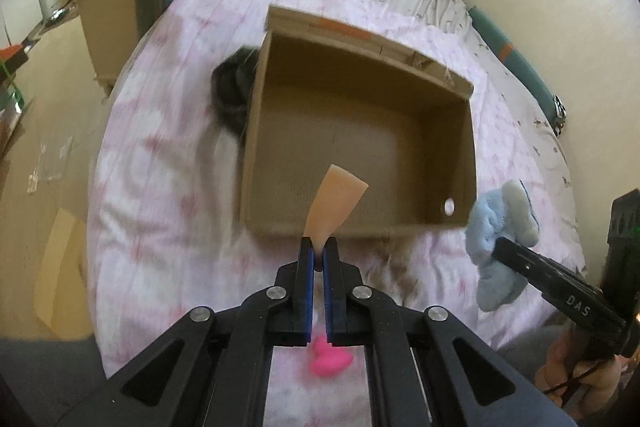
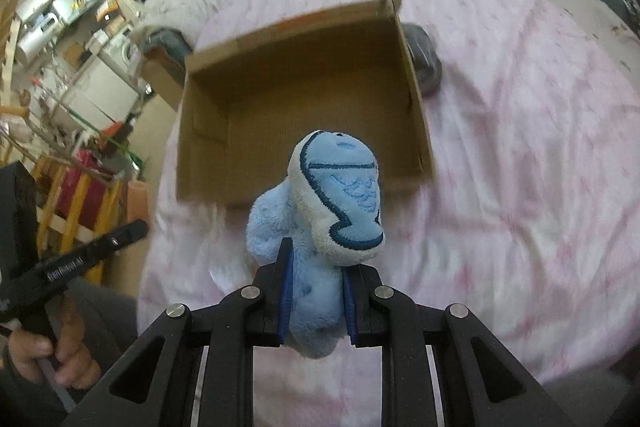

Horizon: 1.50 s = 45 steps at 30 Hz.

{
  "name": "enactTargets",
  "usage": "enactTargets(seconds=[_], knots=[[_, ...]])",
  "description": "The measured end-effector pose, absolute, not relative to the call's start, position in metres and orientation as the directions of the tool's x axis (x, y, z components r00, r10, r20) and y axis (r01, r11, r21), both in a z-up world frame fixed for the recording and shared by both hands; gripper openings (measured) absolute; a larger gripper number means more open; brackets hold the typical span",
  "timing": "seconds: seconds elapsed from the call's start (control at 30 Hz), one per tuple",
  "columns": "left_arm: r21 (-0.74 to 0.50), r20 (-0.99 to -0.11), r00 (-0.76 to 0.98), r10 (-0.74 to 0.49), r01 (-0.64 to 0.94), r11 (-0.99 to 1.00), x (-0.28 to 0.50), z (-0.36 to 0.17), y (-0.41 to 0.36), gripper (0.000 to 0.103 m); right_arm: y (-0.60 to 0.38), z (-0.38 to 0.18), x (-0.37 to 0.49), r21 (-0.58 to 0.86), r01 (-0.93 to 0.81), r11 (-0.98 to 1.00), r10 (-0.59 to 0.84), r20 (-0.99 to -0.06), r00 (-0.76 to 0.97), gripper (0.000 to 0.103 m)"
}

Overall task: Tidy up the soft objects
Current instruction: 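Carry both items over the box and open both tools to drop them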

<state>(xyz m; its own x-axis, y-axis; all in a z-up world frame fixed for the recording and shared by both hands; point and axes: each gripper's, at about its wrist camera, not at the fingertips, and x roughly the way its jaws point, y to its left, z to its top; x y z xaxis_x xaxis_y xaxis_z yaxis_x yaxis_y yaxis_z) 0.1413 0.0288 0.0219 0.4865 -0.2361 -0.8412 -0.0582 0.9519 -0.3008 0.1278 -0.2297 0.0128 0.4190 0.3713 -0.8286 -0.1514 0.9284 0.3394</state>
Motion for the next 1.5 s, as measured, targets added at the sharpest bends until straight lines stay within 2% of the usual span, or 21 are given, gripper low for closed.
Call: enactTargets(seconds=[0.4,0.77,0.93,1.2,1.27,1.37,1.4,1.43,1.5], knots=[[-0.162,-0.856,0.499,-0.135,-0.011,0.987,0.223,0.012,0.008,0.004,-0.202,-0.007,0.215,0.322,-0.156,0.934,0.357,-0.815,0.457,0.022],[-0.152,-0.853,0.504,-0.134,0.006,0.988,0.245,-0.027,0.011,0.004,-0.204,-0.041,0.227,0.358,-0.183,0.916,0.400,-0.772,0.495,0.023],[-0.139,-0.853,0.506,-0.125,0.011,0.990,0.247,-0.037,0.010,0.004,-0.200,-0.046,0.225,0.303,-0.179,0.936,0.352,-0.789,0.503,0.023],[-0.155,-0.852,0.507,-0.129,-0.008,0.988,0.249,-0.043,0.014,0.004,-0.206,-0.064,0.238,0.318,-0.135,0.938,0.343,-0.806,0.483,0.023],[-0.164,-0.849,0.510,-0.137,-0.008,0.986,0.248,-0.043,0.014,0.006,-0.210,-0.064,0.238,0.335,-0.122,0.934,0.350,-0.797,0.493,0.026],[-0.167,-0.846,0.513,-0.145,0.003,0.986,0.247,-0.040,0.012,0.023,-0.213,-0.062,0.237,0.354,-0.115,0.928,0.361,-0.781,0.509,0.050],[-0.162,-0.842,0.521,-0.143,0.008,0.987,0.246,-0.039,0.011,0.034,-0.214,-0.059,0.236,0.359,-0.118,0.926,0.366,-0.772,0.520,0.064],[-0.155,-0.837,0.530,-0.139,0.014,0.988,0.245,-0.037,0.009,0.049,-0.215,-0.057,0.235,0.362,-0.124,0.924,0.370,-0.763,0.530,0.067],[-0.157,-0.827,0.542,-0.147,0.028,0.987,0.242,-0.033,0.007,0.064,-0.213,-0.051,0.233,0.361,-0.142,0.922,0.378,-0.751,0.542,0.069]])
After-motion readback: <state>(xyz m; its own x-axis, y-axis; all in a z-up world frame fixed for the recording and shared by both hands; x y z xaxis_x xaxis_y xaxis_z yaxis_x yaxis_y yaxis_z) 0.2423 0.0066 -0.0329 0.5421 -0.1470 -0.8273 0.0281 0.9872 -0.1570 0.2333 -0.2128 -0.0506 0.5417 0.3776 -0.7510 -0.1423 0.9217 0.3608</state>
